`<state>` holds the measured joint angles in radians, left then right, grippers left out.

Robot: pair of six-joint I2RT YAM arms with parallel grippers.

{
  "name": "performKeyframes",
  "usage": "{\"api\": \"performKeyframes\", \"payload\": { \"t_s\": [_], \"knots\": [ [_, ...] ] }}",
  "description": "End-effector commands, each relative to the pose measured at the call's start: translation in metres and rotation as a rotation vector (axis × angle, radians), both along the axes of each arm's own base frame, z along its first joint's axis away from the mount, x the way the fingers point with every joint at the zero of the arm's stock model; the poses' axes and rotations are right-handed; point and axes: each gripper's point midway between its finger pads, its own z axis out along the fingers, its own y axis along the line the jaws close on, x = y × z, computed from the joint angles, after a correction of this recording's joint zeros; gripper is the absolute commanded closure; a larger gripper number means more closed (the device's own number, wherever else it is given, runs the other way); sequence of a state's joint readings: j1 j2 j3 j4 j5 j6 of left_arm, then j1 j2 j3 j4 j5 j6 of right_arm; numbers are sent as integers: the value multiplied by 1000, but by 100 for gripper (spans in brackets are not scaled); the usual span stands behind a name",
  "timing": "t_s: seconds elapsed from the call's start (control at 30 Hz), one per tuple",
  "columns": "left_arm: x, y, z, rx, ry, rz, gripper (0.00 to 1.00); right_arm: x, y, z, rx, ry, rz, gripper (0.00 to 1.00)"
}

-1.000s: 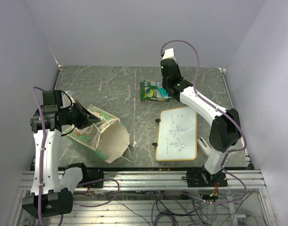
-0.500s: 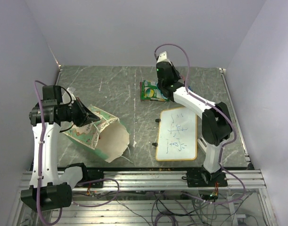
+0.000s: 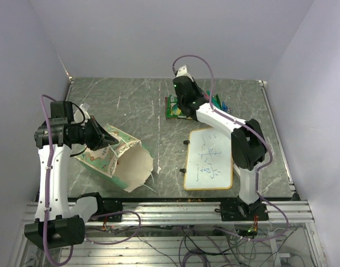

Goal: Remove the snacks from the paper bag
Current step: Place the snack at the center of the board.

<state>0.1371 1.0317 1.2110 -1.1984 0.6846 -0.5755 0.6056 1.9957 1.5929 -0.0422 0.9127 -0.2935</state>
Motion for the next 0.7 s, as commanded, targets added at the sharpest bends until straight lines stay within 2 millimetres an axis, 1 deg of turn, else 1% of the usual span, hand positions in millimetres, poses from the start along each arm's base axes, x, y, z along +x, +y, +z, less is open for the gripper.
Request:
{"api": "performKeyframes", "payload": {
  "t_s": [0.0, 0.1, 0.2, 0.33, 0.53, 0.67],
  "knots": [
    [-5, -4, 11, -6, -45, -29, 93, 0, 22, -5, 39, -5, 0, 100],
    [-6, -4, 12, -7, -47, -31, 93, -1, 33, -21, 67, 33, 7, 100],
    [-8, -4, 12, -4, -47, -34, 93, 0, 37, -34, 80, 65, 7, 100],
    [-11, -4, 13, 0, -46, -39, 93, -1, 45, -43, 101, 88, 20, 98],
    [-13, -5, 13, 0, -49, -46, 93, -11, 70, -60, 175, 140, 54, 94],
    [-15, -5, 14, -2, -48, -50, 93, -10, 84, -70, 249, 164, 53, 89]
  ]
}}
